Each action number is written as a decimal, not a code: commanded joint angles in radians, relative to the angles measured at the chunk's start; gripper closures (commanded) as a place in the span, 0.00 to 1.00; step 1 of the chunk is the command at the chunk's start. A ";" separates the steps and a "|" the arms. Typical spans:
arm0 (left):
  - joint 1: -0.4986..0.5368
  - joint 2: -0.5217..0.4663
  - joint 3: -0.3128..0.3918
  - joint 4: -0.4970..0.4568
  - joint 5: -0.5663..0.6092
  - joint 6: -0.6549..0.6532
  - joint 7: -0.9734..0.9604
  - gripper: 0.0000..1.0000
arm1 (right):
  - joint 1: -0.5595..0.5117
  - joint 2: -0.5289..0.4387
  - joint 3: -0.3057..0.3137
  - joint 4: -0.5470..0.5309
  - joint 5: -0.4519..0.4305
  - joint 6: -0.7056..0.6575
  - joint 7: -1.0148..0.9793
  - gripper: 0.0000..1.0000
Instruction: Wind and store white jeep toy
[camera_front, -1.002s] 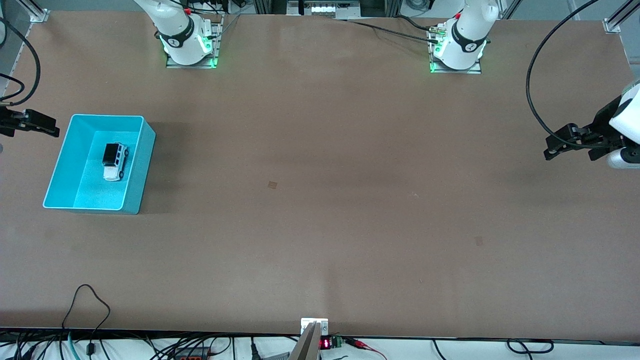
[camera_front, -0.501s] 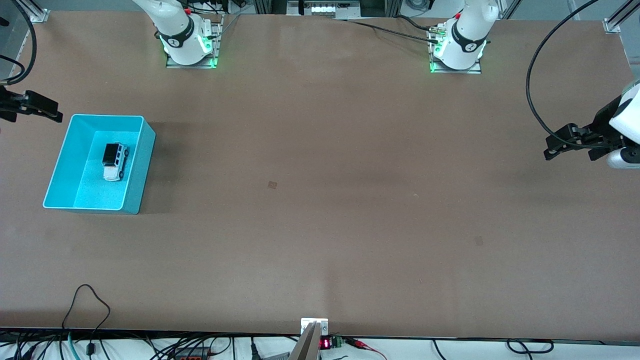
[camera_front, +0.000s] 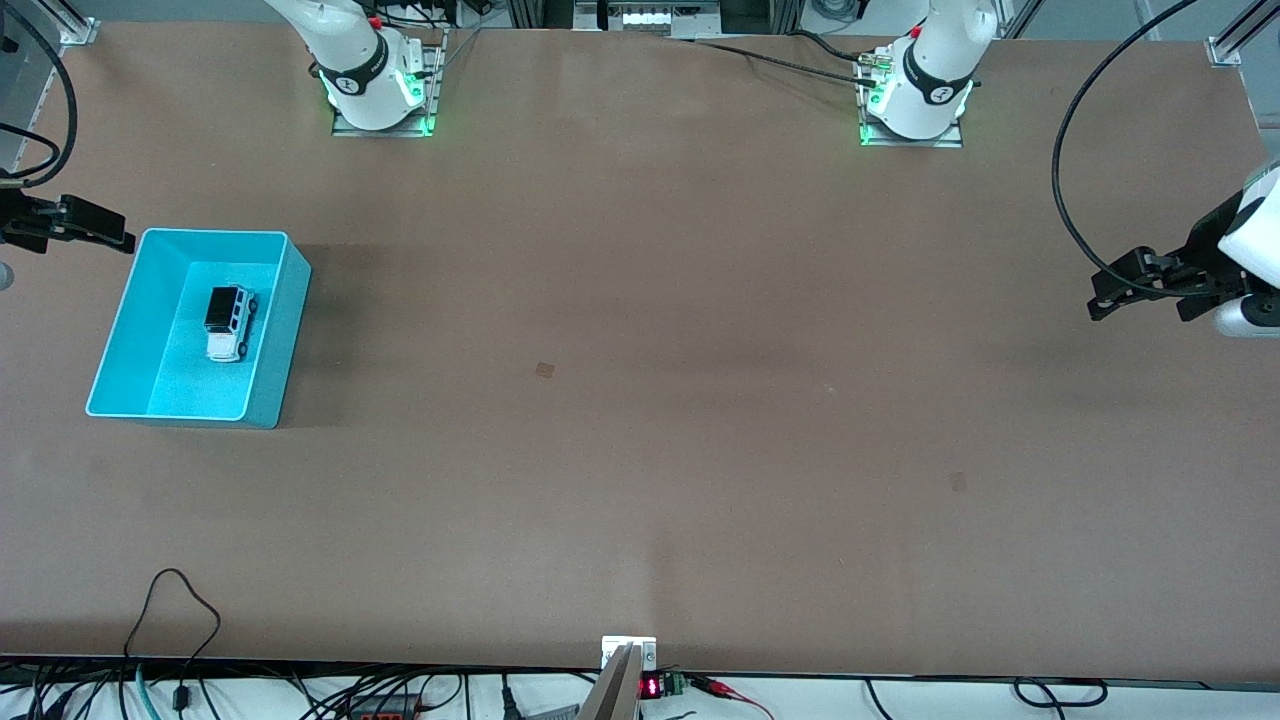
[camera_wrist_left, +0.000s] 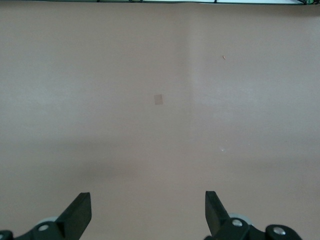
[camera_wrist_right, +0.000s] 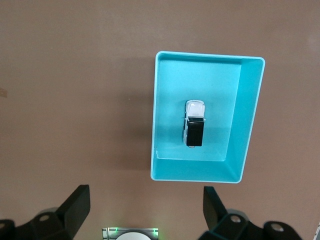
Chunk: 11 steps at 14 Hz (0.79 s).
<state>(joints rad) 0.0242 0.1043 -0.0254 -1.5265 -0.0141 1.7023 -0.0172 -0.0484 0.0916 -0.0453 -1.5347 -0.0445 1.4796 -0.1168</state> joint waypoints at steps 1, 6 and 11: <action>-0.007 0.003 0.010 0.008 -0.015 0.003 -0.001 0.00 | 0.070 -0.007 -0.069 -0.007 0.008 -0.002 0.013 0.00; -0.007 0.003 0.010 0.005 -0.015 0.016 -0.001 0.00 | 0.073 -0.023 -0.073 -0.038 0.008 0.005 0.013 0.00; -0.007 0.002 0.010 0.002 -0.015 0.016 -0.001 0.00 | 0.075 -0.023 -0.073 -0.038 0.003 0.008 0.011 0.00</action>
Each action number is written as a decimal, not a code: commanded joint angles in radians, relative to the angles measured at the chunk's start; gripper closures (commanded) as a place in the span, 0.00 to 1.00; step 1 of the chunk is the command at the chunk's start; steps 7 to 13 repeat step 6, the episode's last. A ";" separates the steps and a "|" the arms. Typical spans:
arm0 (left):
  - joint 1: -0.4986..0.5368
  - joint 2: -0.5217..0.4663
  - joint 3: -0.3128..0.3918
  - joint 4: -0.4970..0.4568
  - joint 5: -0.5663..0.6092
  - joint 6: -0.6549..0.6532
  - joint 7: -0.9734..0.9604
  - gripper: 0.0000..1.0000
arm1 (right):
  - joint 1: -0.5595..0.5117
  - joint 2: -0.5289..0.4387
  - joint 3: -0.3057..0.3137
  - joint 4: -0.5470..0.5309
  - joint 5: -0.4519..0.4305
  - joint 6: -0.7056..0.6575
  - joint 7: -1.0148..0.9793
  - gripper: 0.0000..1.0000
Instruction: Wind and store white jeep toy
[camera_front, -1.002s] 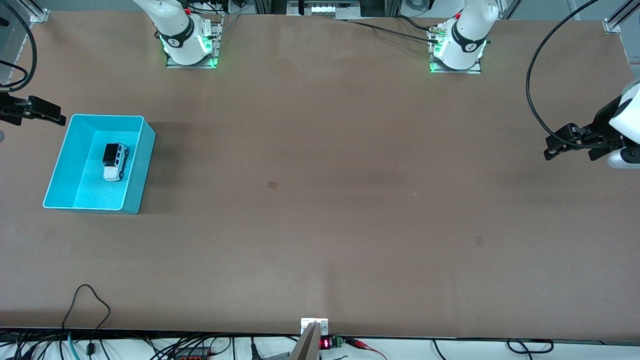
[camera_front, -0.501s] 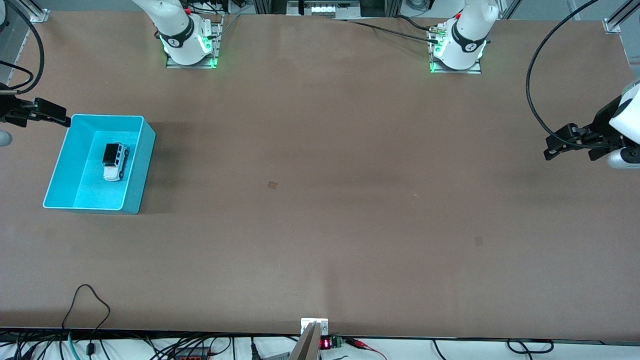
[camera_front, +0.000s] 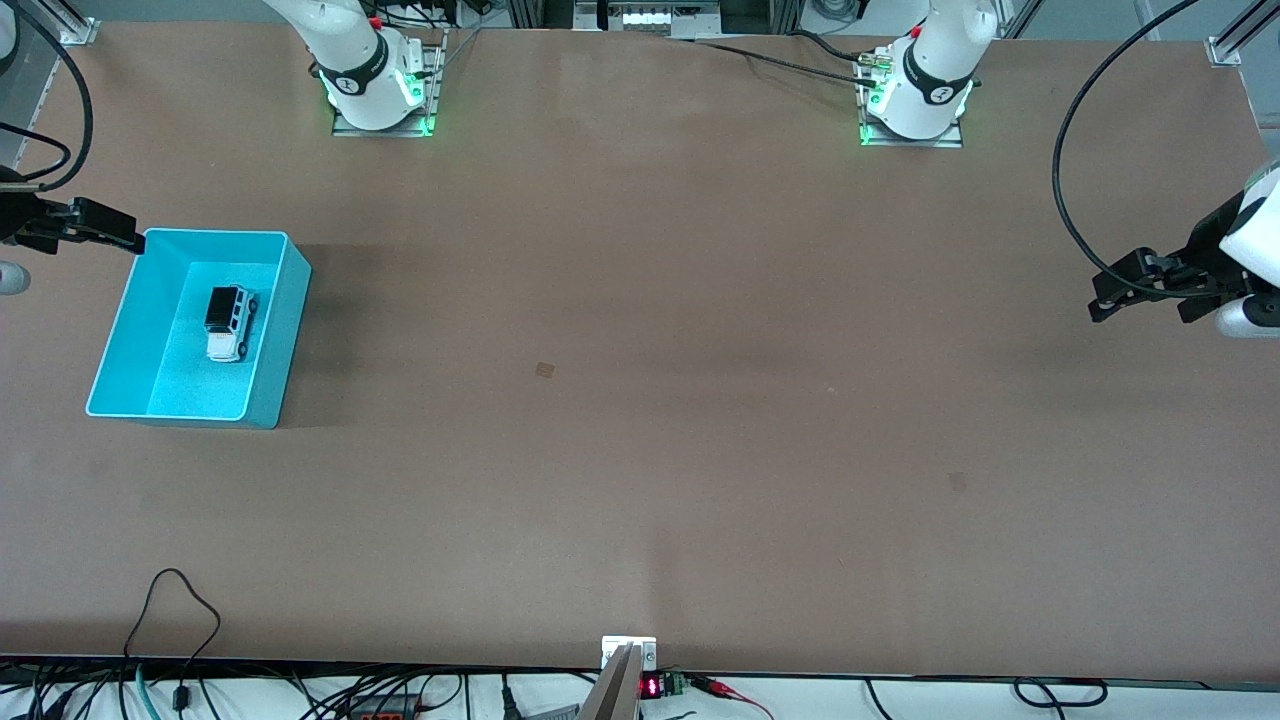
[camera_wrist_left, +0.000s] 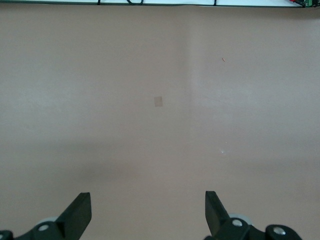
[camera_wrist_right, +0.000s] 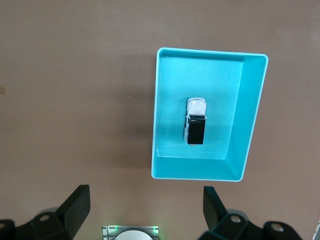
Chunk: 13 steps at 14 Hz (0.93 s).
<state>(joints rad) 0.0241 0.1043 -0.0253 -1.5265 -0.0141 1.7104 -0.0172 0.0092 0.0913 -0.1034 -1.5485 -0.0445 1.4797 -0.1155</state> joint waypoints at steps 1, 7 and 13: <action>-0.007 0.002 0.010 0.002 -0.015 0.008 -0.001 0.00 | 0.015 -0.024 -0.015 -0.024 0.003 0.013 0.010 0.00; -0.007 0.002 0.010 0.003 -0.015 0.009 -0.003 0.00 | 0.015 -0.025 -0.015 -0.028 0.002 0.022 0.005 0.00; -0.007 0.002 0.010 0.003 -0.015 0.009 -0.003 0.00 | 0.015 -0.025 -0.015 -0.028 0.002 0.022 0.005 0.00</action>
